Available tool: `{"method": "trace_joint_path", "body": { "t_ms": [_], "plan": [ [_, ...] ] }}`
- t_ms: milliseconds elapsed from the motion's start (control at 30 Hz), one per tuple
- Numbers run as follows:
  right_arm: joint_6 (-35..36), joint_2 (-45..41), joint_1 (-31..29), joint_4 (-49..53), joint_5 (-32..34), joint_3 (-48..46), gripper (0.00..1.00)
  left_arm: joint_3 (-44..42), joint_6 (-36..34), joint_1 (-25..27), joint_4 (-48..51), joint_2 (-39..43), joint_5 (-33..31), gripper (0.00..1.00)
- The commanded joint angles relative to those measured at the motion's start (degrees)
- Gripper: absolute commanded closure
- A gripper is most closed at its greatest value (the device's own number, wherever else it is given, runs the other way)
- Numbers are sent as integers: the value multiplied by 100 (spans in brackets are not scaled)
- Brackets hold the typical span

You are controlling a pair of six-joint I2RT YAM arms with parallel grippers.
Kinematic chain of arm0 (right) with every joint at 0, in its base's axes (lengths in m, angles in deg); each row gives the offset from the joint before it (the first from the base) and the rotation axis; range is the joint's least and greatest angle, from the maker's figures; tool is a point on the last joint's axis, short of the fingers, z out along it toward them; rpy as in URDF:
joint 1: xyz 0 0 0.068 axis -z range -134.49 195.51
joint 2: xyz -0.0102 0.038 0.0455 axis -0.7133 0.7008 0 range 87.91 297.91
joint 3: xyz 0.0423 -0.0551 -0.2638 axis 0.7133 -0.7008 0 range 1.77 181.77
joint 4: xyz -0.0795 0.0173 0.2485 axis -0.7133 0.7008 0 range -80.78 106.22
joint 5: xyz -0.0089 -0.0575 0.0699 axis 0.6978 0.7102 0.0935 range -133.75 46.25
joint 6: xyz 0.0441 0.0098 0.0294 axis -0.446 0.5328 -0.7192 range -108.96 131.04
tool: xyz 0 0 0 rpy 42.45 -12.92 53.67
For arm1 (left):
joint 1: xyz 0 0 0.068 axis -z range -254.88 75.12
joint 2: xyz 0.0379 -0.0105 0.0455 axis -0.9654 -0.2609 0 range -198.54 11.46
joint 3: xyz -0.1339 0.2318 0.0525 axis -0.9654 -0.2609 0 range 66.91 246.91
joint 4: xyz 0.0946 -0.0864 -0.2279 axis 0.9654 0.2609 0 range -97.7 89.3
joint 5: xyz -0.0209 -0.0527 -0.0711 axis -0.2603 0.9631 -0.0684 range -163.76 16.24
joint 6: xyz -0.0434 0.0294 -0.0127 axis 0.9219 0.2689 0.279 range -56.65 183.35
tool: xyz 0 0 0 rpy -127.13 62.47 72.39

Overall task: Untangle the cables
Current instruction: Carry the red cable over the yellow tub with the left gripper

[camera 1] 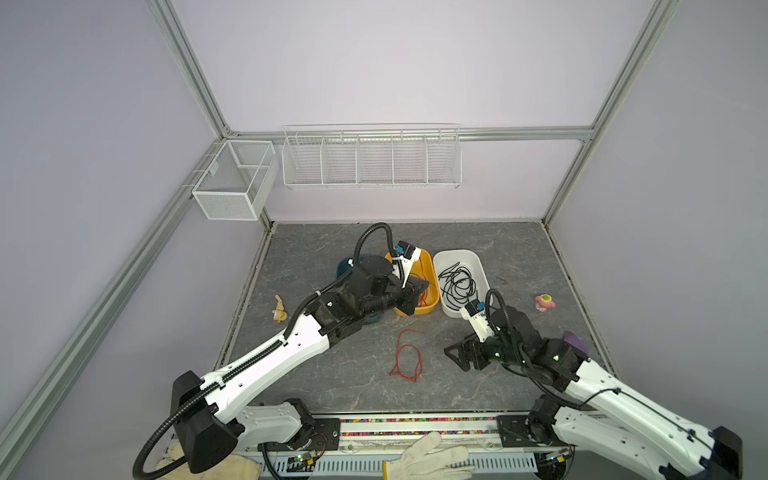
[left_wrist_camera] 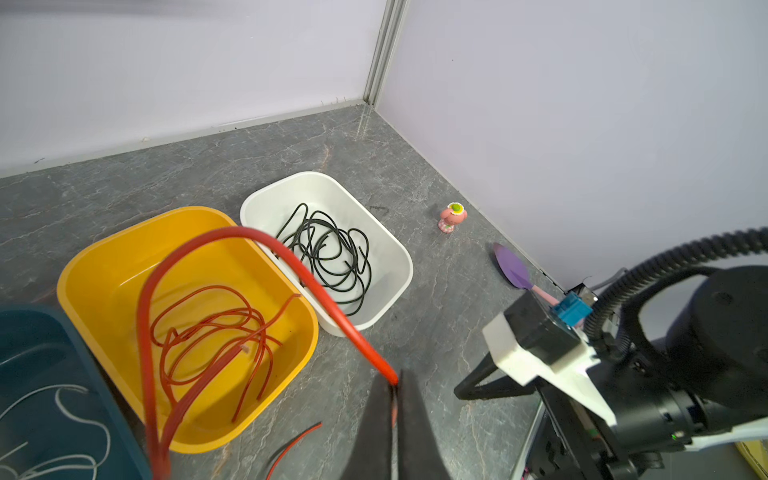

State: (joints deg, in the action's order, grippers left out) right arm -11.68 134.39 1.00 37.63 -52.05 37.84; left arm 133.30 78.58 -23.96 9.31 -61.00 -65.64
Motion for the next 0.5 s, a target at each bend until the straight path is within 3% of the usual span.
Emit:
{"method": "trace_joint_path", "body": {
  "t_ms": [0, 467],
  "plan": [
    [-58, -105, -46, -57, 108, -87, 12, 329, -362, -86, 30, -293, 265, 100],
    [4, -115, -42, 23, 146, -41, 12, 905, -850, -257, 366, -1157, 209, 100]
  ]
}}
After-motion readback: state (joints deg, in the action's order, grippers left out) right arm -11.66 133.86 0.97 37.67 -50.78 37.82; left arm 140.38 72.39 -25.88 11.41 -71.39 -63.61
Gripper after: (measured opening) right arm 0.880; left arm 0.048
